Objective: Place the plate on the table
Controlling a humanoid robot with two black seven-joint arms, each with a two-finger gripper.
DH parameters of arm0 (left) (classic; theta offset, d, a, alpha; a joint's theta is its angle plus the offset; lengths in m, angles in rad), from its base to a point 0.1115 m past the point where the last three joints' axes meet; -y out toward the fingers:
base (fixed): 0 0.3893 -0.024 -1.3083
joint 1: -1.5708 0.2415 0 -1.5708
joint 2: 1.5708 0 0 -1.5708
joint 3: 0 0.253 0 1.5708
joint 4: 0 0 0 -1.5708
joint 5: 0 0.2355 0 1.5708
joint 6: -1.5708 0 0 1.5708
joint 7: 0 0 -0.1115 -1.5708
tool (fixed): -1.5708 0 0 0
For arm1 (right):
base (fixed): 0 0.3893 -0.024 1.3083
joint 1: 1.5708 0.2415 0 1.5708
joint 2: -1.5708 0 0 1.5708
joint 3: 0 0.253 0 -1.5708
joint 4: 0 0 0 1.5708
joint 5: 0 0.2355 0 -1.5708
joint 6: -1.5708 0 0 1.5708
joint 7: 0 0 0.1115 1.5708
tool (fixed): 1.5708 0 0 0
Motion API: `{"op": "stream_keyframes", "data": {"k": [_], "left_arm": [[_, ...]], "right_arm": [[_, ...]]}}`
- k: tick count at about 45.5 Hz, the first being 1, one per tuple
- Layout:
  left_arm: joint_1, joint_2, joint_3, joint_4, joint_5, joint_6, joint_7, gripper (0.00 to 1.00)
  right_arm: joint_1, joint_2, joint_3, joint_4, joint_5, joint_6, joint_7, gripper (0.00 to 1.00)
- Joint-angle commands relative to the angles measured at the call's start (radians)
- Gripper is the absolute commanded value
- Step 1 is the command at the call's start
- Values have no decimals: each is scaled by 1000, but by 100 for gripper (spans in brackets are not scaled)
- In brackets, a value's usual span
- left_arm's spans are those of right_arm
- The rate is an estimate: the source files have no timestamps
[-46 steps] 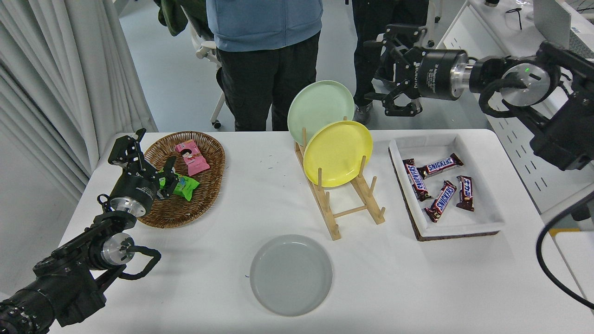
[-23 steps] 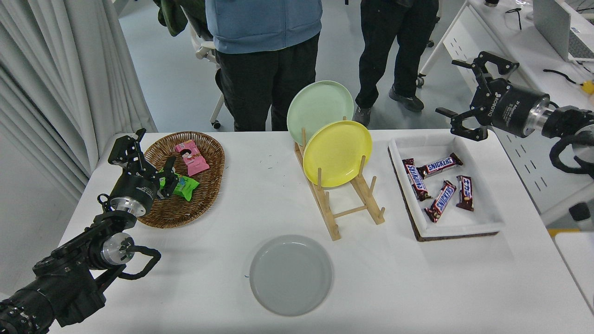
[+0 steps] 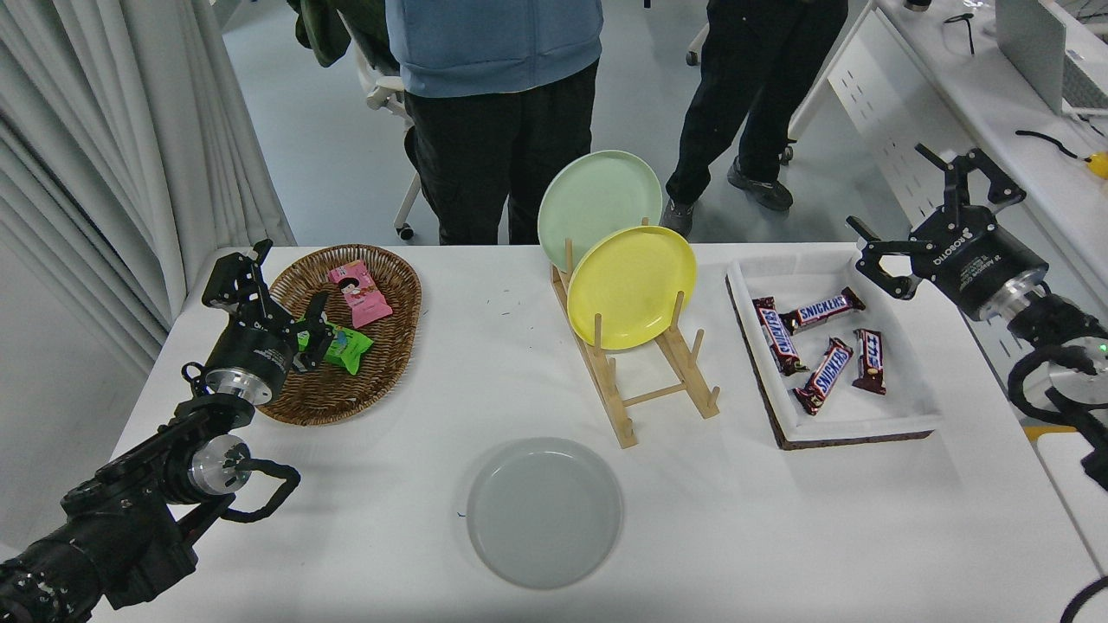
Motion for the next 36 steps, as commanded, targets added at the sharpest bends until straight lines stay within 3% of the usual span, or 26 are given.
{"op": "stream_keyframes", "data": {"k": [1, 12, 36], "left_arm": [[0, 0, 0, 0, 0, 0, 0, 100], [0, -1, 0, 0, 0, 0, 0, 100], [0, -1, 0, 0, 0, 0, 0, 100]], "right_arm": [[-32, 104, 60, -145, 2, -45, 21, 100], [75, 262, 64, -397, 5, -94, 83, 100], [104, 377, 66, -414, 6, -237, 162, 100]]}}
